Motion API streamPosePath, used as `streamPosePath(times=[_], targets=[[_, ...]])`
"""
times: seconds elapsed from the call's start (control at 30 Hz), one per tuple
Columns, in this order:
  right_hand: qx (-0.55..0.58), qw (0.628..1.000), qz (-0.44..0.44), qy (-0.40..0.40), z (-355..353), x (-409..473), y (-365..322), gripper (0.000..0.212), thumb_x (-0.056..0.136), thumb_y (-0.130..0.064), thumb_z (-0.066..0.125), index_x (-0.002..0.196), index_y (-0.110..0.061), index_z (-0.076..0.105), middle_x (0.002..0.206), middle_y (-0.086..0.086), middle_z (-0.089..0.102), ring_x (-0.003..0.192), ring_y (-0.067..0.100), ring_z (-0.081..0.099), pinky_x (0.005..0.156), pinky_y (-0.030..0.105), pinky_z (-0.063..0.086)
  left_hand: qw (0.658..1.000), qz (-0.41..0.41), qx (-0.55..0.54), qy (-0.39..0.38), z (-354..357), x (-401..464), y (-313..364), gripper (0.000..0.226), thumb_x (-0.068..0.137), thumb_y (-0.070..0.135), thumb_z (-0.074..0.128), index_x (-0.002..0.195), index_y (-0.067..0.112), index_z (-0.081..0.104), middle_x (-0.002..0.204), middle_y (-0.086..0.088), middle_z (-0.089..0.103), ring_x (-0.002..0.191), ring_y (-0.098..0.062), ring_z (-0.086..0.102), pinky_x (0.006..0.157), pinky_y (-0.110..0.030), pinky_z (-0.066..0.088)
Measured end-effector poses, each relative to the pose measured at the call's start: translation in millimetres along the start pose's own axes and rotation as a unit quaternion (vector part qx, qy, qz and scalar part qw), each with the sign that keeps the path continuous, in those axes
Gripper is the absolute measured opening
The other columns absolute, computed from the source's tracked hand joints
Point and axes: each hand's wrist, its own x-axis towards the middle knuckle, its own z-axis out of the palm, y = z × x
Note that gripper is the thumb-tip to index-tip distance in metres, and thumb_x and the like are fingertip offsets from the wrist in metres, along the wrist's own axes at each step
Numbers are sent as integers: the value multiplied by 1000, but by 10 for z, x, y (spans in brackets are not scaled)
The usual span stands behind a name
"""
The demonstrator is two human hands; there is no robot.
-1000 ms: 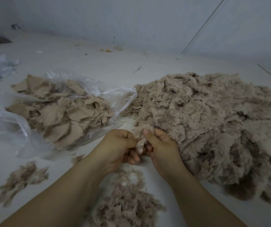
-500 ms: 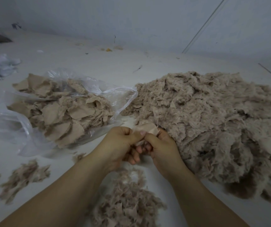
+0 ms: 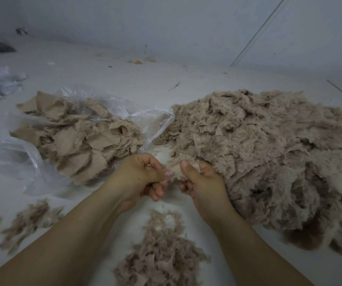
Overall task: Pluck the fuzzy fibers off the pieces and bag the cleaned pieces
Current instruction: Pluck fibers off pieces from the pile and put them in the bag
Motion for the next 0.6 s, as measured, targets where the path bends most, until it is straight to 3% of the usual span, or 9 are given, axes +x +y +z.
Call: streamPosePath(times=[0.2,0.37,0.43,0.53,0.6], targets=[[10,1000,4,11,20,-23,-29,14,95,-16,65,84,-8,62,67,5,65,57,13,55,52,24,48,998,-15,27,-58,-49,-31,14,26,61,7,81,73,2,58,57,-22,61,33,-22,54,32,-22,41],[22,999,12,27,19,0,-9,20,94,-20,65,99,-1,63,67,5,62,54,11,52,52,24,47,999,-16,32,-42,-115,-15,45,28,59,7,80,75,0,58,57,-20,61,34,-21,55,33,-21,42],[54,997,32,42,3,24,6,18,94,-23,66,100,-7,61,60,-1,59,51,10,52,52,24,47,998,-16,38,-50,-176,-20,52,26,60,5,80,73,1,58,56,-20,61,33,-21,54,33,-21,41],[33,999,26,33,-47,45,44,16,90,-28,71,96,-16,63,58,-5,60,52,9,55,55,24,49,981,-58,65,-176,-280,-94,105,19,71,6,83,73,2,64,59,-22,63,35,-23,58,35,-23,46],[6,1000,19,24,-52,40,44,22,84,-34,77,95,-16,69,66,-1,65,56,11,58,57,25,51,955,-93,101,-263,-263,-164,152,24,79,24,81,77,3,70,67,-24,68,44,-24,64,42,-25,51]])
